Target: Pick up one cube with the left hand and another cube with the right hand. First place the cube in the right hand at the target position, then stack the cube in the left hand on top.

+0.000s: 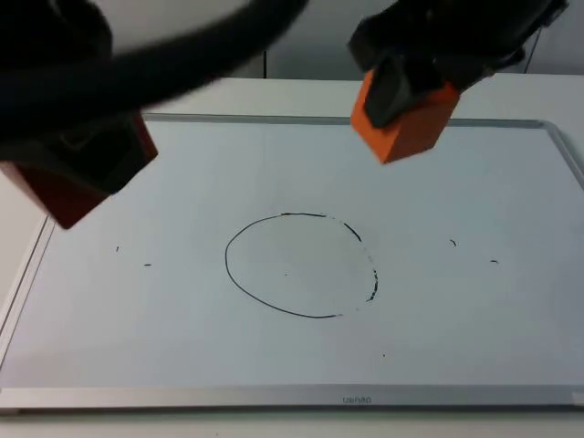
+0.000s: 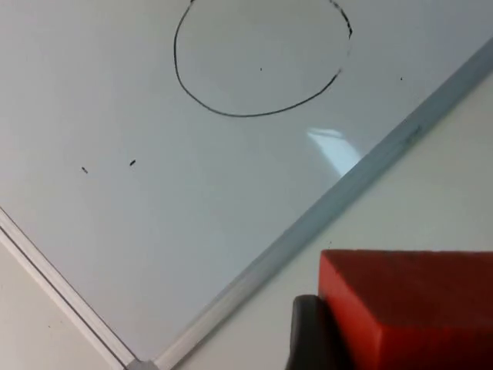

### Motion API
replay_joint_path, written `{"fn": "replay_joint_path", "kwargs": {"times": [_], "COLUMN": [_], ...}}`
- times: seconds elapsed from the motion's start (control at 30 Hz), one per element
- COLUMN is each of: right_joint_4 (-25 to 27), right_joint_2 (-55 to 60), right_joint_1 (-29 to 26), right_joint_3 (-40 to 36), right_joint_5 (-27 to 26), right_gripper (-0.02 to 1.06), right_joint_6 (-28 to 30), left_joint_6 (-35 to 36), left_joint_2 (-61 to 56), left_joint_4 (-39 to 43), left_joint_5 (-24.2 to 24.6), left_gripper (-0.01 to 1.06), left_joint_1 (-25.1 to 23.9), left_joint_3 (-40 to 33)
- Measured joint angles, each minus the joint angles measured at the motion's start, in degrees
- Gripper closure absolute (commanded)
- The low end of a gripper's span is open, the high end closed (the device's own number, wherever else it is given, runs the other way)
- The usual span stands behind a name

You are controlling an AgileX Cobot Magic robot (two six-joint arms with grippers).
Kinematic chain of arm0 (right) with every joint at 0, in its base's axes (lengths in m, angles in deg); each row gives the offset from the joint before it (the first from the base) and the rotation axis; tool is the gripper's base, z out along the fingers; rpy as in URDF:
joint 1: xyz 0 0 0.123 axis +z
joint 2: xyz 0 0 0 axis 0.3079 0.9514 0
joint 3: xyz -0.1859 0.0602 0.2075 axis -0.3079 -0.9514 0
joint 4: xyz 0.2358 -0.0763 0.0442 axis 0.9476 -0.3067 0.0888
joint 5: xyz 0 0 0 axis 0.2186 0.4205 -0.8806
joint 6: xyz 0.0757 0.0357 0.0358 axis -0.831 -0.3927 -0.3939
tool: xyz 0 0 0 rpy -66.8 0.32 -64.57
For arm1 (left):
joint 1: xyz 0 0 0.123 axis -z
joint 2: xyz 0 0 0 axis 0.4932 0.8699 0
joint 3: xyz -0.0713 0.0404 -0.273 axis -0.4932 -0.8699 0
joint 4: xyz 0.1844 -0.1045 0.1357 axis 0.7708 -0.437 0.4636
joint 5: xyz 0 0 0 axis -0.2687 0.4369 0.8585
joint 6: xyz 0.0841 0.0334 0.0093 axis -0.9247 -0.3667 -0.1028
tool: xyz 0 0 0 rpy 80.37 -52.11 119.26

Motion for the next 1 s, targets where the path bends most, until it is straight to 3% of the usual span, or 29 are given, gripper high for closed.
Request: {"fn": "replay_joint_path", "kwargs": {"times": [0.1,0.43,1.0], "right_joint_4": [0.0,-0.02,-1.15], "right_joint_2": [4.3,13.99,17.0], "right_joint_1": [2.51,3.47,4.39], "right_joint_3": [0.0,0.08,0.08], "right_joint_5": [-2.76,-6.86,-11.3], "right_gripper": [1.05,1.05,1.05], "right_joint_6": [-1.81,-5.48,-6.34], "left_joint_6": [0.56,0.56,0.56], "left_joint_2": [-0.2,-0.48,-0.48], "left_joint_4": [0.0,-0.08,-0.08], "left_joint_5": [-0.55,-2.67,-4.53], "left_gripper": [1.05,1.05,1.05], "left_joint_1": [0.0,0.0,0.0], "left_joint_3": [-1.52,-1.51,-1.51]}}
